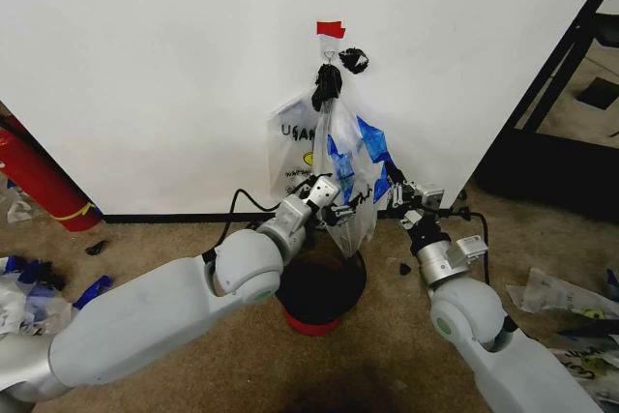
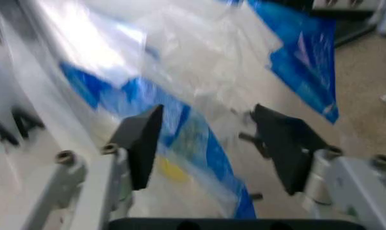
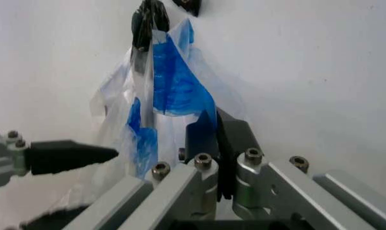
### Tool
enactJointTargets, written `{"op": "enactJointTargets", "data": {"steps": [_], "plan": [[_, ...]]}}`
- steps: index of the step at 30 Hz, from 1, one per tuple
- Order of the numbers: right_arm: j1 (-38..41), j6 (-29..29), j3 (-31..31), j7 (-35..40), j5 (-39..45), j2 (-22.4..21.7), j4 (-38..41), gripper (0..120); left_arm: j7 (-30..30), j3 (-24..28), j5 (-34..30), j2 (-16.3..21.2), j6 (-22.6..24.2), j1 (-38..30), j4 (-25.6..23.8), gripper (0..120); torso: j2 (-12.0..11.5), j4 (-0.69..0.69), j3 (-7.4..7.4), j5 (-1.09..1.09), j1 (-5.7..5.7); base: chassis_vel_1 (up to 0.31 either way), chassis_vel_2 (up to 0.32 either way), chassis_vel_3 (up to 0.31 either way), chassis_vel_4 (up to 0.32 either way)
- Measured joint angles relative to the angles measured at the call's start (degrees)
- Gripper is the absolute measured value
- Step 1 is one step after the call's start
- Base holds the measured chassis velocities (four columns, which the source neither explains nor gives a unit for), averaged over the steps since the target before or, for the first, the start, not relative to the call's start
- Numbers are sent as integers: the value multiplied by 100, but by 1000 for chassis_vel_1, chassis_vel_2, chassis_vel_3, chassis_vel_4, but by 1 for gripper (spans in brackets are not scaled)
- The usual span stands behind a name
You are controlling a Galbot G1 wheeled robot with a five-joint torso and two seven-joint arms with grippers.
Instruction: Pick up the garbage bag from the wall and place it over the trash bin.
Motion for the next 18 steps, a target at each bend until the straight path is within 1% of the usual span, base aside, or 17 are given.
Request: {"op": "enactJointTargets", "data": {"steps": [2, 4, 10, 13, 16, 18], "plan": [[-25, 0, 29, -5, 12, -5, 1, 0, 54, 108, 207, -25, 0, -117, 18, 51, 0, 1, 0, 0, 0, 0, 0, 0, 0], [-36, 1, 43, -9, 17, -6, 5, 0, 74, 163, 272, -44, 0, -171, 47, 51, 0, 0, 0, 0, 0, 0, 0, 0, 0], [-108, 1, 102, -18, 30, -14, 51, 0, 131, 438, 322, -119, 144, -327, 303, 59, 0, 1, 0, 0, 0, 0, 0, 0, 0], [-147, 1, 133, -19, 35, -17, 83, 0, 88, 475, 305, -162, 278, -353, 403, 60, 0, 1, 0, 0, 0, 0, 0, 0, 0], [-187, 1, 158, -20, 43, -32, 120, 0, -88, 495, 190, -190, 386, -418, 490, 52, 0, -1, 0, 0, 0, 0, 0, 0, 0], [-200, 1, 171, -20, 58, -38, 142, 0, -146, 521, 128, -160, 430, -472, 515, 43, 0, 0, 0, 0, 0, 0, 0, 0, 0]]}}
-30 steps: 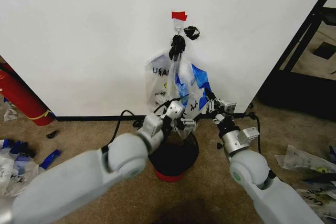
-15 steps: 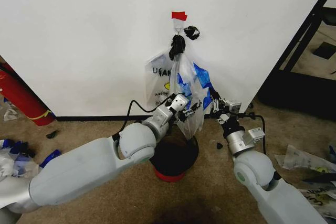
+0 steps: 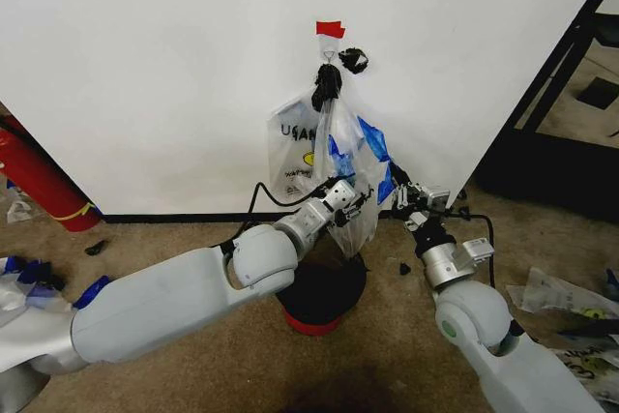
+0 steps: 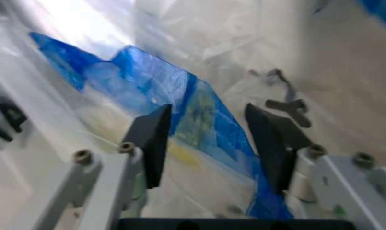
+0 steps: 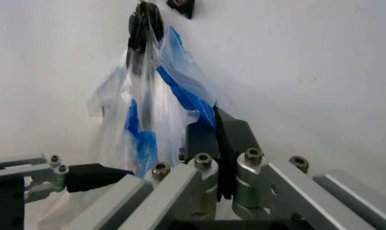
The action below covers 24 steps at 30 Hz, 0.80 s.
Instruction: Pick up the garbage bag from the wall and place it over the trash bin.
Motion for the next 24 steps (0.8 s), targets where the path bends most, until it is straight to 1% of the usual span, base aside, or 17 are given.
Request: {"op": "enactJointTargets", "data": {"steps": [1, 7, 9, 11, 12, 17, 19, 22, 24], "plan": [[0, 0, 0, 0, 0, 0, 0, 0, 0, 0, 0, 0, 0, 0, 0, 43, 0, 0, 0, 0, 0, 0, 0, 0, 0], [-2, 0, 29, 4, 37, -36, 42, 0, -130, 32, -146, 72, 79, -30, 5, 15, 0, 1, 0, -1, 0, 0, 0, 0, 0], [-2, 0, 31, 5, 38, -38, 44, 0, -133, 36, -158, 74, 83, -28, 4, 14, 0, 1, 0, -1, 0, 0, 0, 0, 0], [-3, 0, 33, 9, 41, -38, 53, 0, -131, 40, -177, 80, 120, -22, 5, 4, 0, 0, 0, -1, 0, 0, 0, 0, 0], [-8, -1, 36, 11, 42, -38, 61, 0, -129, 41, -181, 82, 137, -17, 8, 1, 0, 0, 0, -1, 0, 0, 0, 0, 0], [-64, -2, 77, 13, 43, -40, 95, 0, -129, 12, -214, 96, 174, 5, 14, 0, 0, 0, 0, -1, 0, 0, 0, 0, 0], [-95, -2, 108, 15, 45, -31, 102, 0, -218, -143, -293, 97, 113, 93, -9, 0, 0, 0, 0, -1, 0, 0, 0, 0, 0], [-172, 3, 196, 21, 95, 32, 103, 0, -421, -546, -449, 125, -250, 418, -162, 0, 0, 0, 0, -1, 0, 0, 0, 0, 0], [-240, 5, 276, 40, 188, 80, 128, 0, -594, -862, -718, 208, -527, 698, -359, 0, 0, 0, 0, -1, 0, 0, 0, 0, 0]]}}
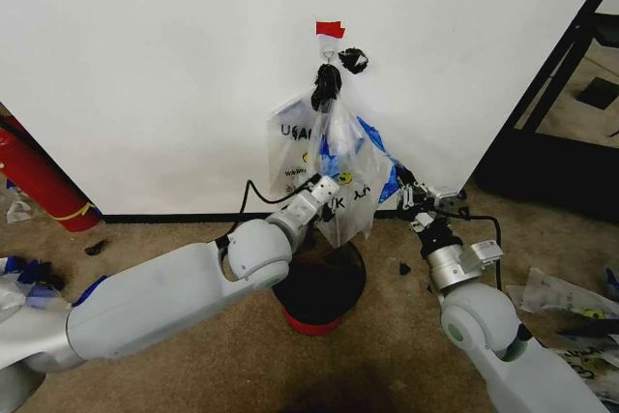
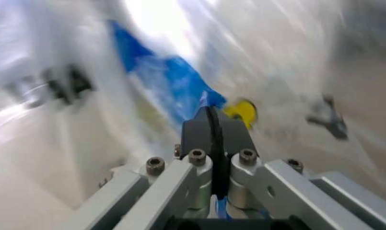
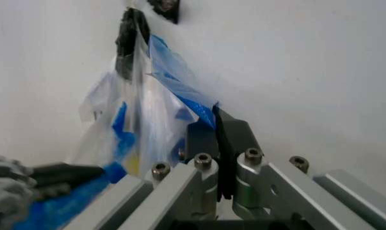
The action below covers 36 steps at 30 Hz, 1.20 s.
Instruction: Pick up the garbage bag from the wall and place it over the trash bin.
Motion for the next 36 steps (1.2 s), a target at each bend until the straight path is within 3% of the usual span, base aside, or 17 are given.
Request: {"op": "enactJointTargets", "data": {"steps": [3, 9, 15, 27, 36], "plan": [[-79, 5, 92, 13, 73, 30, 28, 0, -180, -345, -316, 115, -247, 310, -249, 0, 0, 1, 0, -1, 0, 0, 0, 0, 0], [-243, 13, 305, 65, 234, 107, 142, 0, -351, -1815, -897, 459, -770, 1373, -932, 0, 0, 1, -1, 0, 0, 0, 0, 0, 0], [-317, -19, 283, 106, 281, 156, 272, 0, -222, -2590, -963, 481, -987, 2294, -1322, 0, 0, 0, -1, -1, 0, 0, 0, 0, 0], [-1404, 226, 152, -131, -175, 325, 517, 0, 2, -3513, -451, 579, -1123, 4370, -2020, 0, 0, 1, -1, -1, -1, 0, 0, 0, 0], [-1970, 381, 195, -251, -423, 436, 710, 0, 56, -3643, -145, 553, -1193, 5061, -2209, 0, 0, 0, -1, -1, -1, 0, 0, 0, 0]]}}
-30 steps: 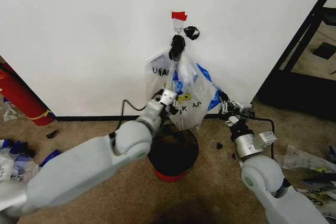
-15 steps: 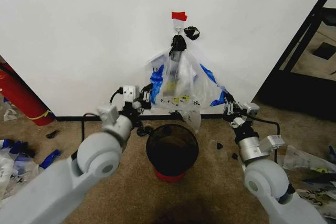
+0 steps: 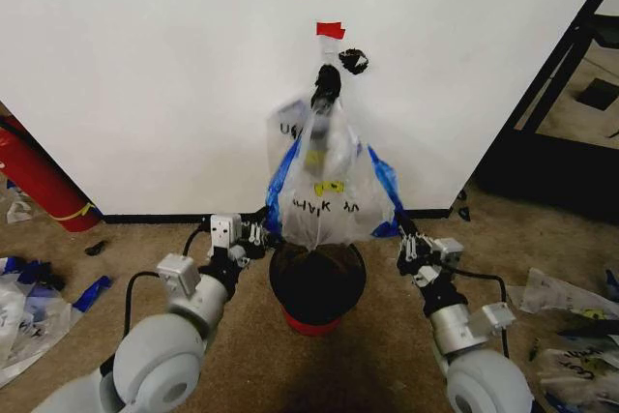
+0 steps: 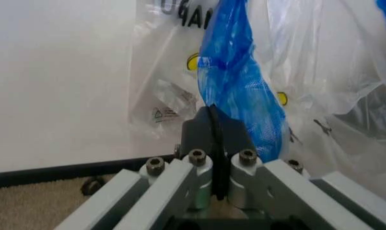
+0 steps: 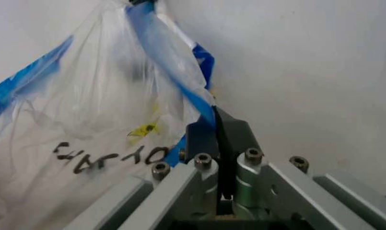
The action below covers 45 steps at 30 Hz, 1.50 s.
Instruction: Pick up the garbage bag from the wall and place it over the trash bin.
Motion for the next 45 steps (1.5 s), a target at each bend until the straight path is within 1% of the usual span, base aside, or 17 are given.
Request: {"op": "enactJointTargets", "data": {"steps": [3, 7, 9, 12, 18, 24, 27, 28, 33, 36, 38, 40, 43, 45], "plan": [[-158, 46, 60, -22, -36, 19, 126, 0, 7, -117, 118, -21, -35, 211, -96, 0, 0, 0, 0, 0, 0, 0, 0, 0, 0], [-187, 34, 147, -24, 7, 20, 245, 0, 17, -248, 144, -17, -46, 296, -172, 0, 0, 1, 0, 0, 0, 0, 0, 0, 0], [-411, -9, 256, -17, 96, 31, 383, 0, 24, -447, 241, -3, -73, 599, -292, 0, 0, 0, 0, 0, 0, 0, 0, 0, 0], [-636, 53, 223, -23, -53, 53, 363, 0, 31, -448, 405, -41, -124, 786, -293, 0, 0, 1, 1, 1, 0, 0, 0, 0, 0], [-893, 92, 241, -93, -141, 38, 448, 0, 21, -493, 501, -58, -153, 941, -332, 0, 0, 1, 0, 0, 0, 0, 0, 0, 0], [-991, 115, 190, -1, -154, 45, 544, 0, -68, -536, 594, -124, -214, 1063, -442, 0, 0, 1, 0, 0, 1, 0, 0, 0, 0], [-692, 55, 319, 124, 91, -5, 797, 0, -100, -689, 555, -98, -244, 947, -600, 0, 0, 1, 0, 2, 1, 0, 0, 0, 0], [-692, 55, 319, 124, 91, -5, 797, 0, -100, -689, 555, -98, -244, 947, -600, 0, 0, 1, 0, 2, 1, 0, 0, 0, 0], [-295, -136, 650, 232, 705, -159, 1178, 0, -66, -1023, 369, 15, -341, 740, -622, 0, 0, 1, 1, 1, 1, 0, 0, 0, 0], [-183, -157, 690, 196, 876, -210, 1259, 0, -55, -1158, 242, 75, -355, 678, -622, 0, 0, 0, 1, 1, 1, 0, 0, 0, 0], [-23, -157, 660, 110, 997, -280, 1274, 0, -45, -1234, 155, 139, -357, 634, -622, 0, 0, 0, 1, 0, 1, 0, 0, 0, 0], [263, -214, 487, 37, 1138, -394, 1270, 0, -47, -1320, 48, 209, -343, 601, -622, 0, 0, 0, 1, 1, 1, 0, 0, 0, 0], [588, -427, 194, 57, 1323, -510, 1277, 0, -60, -1509, -108, 230, -271, 658, -622, 0, 0, 1, 1, 1, 1, 0, 0, 0, 0], [647, -487, 144, 80, 1396, -537, 1298, 0, -65, -1582, -144, 229, -252, 704, -622, 0, 0, 2, 1, 1, 1, 0, 0, 0, 0]]}}
